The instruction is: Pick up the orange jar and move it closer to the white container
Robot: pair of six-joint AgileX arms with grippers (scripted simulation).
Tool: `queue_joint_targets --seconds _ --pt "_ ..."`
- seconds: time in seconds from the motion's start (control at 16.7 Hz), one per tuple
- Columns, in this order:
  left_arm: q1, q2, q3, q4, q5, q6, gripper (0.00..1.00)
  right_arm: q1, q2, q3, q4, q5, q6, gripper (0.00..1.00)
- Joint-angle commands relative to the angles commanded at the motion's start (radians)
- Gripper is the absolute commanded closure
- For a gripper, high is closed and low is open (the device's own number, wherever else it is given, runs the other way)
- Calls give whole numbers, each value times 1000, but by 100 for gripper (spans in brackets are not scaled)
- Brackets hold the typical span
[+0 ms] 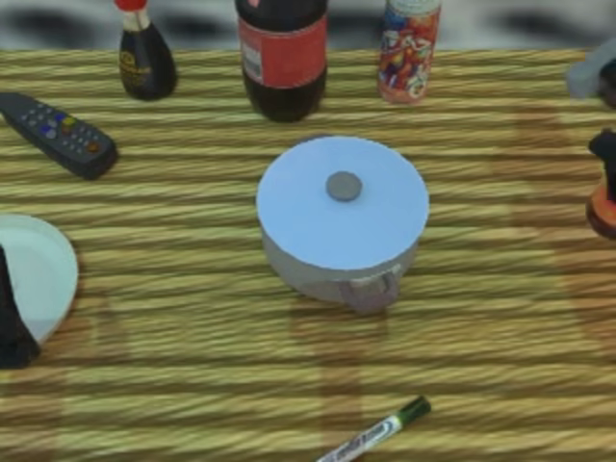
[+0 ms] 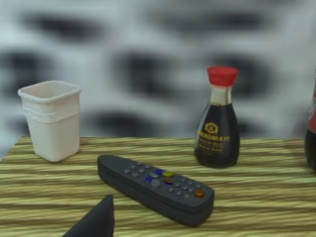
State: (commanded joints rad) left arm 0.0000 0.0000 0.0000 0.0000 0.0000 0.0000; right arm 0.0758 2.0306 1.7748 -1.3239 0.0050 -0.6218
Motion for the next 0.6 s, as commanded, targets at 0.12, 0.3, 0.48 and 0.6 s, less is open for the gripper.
queue_joint_targets --seconds 0.12,0.3,0.48,0.6 --pt "0 0 0 0 0 0 0 33 40 31 2 0 155 100" --pt "0 0 0 0 0 0 0 87 103 77 8 -1 423 100" --pt "0 0 0 0 0 0 0 138 157 118 18 -1 668 100" --pt "0 0 0 0 0 0 0 167 182 140 28 -1 790 100"
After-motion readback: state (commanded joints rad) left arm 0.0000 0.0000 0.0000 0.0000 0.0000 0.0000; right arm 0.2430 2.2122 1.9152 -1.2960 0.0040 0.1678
